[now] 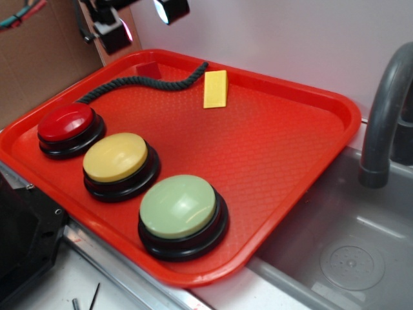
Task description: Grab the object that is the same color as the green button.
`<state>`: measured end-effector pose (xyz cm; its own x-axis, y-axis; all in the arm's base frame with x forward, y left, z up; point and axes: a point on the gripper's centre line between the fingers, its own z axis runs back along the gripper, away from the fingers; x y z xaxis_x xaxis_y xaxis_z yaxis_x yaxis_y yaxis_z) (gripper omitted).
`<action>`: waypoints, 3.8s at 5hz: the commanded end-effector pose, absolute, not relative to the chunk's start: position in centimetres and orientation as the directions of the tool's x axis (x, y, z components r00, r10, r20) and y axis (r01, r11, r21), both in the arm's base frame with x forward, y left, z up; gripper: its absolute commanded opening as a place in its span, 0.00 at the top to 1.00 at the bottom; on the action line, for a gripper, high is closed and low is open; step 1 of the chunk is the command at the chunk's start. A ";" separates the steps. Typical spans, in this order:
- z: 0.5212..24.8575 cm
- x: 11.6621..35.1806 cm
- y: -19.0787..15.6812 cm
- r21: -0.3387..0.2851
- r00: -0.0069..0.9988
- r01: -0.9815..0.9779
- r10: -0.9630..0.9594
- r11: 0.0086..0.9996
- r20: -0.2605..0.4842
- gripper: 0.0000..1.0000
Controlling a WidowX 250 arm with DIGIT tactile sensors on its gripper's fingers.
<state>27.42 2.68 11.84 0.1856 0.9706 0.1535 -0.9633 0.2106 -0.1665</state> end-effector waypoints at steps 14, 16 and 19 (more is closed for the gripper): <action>14.9 29.8 3.1 0.022 0.788 -0.614 0.611 0.789 0.082 1.00; 19.4 27.3 0.5 -0.038 0.919 -0.386 0.388 0.922 0.070 1.00; 21.1 24.7 -1.6 -0.039 0.949 -0.287 0.290 0.957 0.125 1.00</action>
